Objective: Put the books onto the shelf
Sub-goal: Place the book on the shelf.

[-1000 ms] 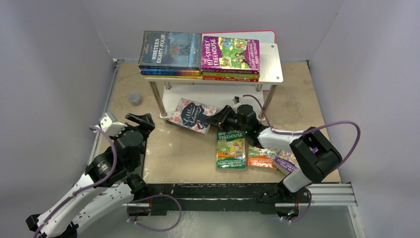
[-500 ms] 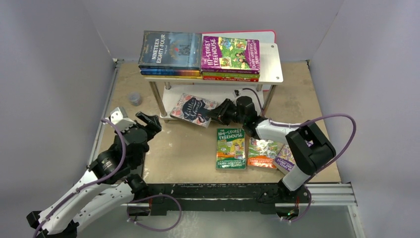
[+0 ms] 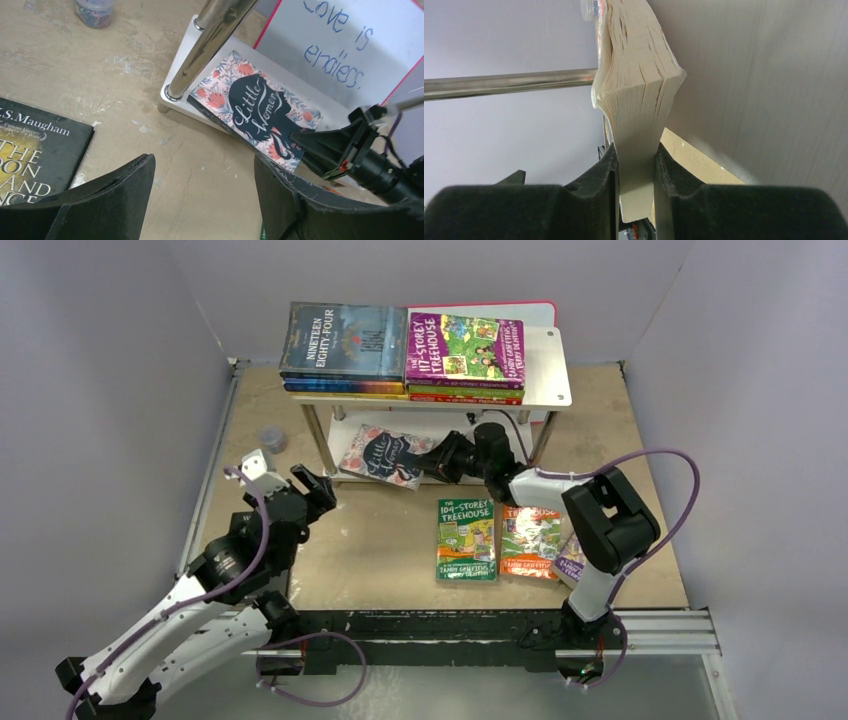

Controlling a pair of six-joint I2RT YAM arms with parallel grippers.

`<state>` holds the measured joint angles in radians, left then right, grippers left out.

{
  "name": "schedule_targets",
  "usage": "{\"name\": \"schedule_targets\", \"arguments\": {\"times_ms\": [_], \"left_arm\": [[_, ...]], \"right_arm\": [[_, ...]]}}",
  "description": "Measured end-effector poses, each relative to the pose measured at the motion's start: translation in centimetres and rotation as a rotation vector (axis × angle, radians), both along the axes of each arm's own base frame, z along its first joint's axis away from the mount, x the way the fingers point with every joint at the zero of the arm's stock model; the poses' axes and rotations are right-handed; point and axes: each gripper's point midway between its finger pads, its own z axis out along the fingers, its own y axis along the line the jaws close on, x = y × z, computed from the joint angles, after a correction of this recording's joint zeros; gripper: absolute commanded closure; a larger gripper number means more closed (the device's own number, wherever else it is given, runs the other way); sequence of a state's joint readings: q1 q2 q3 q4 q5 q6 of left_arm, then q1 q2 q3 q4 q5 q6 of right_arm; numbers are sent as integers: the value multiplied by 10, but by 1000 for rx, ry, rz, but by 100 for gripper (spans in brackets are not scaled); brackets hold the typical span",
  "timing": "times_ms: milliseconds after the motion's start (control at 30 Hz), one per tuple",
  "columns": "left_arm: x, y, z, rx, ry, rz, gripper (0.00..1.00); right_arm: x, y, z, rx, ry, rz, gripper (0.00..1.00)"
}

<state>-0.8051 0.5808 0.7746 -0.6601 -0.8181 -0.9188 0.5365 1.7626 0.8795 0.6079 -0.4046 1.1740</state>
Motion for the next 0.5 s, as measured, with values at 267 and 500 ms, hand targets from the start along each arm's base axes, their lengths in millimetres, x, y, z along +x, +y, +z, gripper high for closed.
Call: {"name": "schedule_targets", "arguments": {"times_ms": [267, 500], "left_arm": [[3, -3, -6, 51, 27, -7, 31], [3, 2, -2, 52, 13, 12, 32]], "right_arm": [[25, 1, 8, -29, -29, 27, 100], [33, 4, 1, -49, -25, 75, 100]]}}
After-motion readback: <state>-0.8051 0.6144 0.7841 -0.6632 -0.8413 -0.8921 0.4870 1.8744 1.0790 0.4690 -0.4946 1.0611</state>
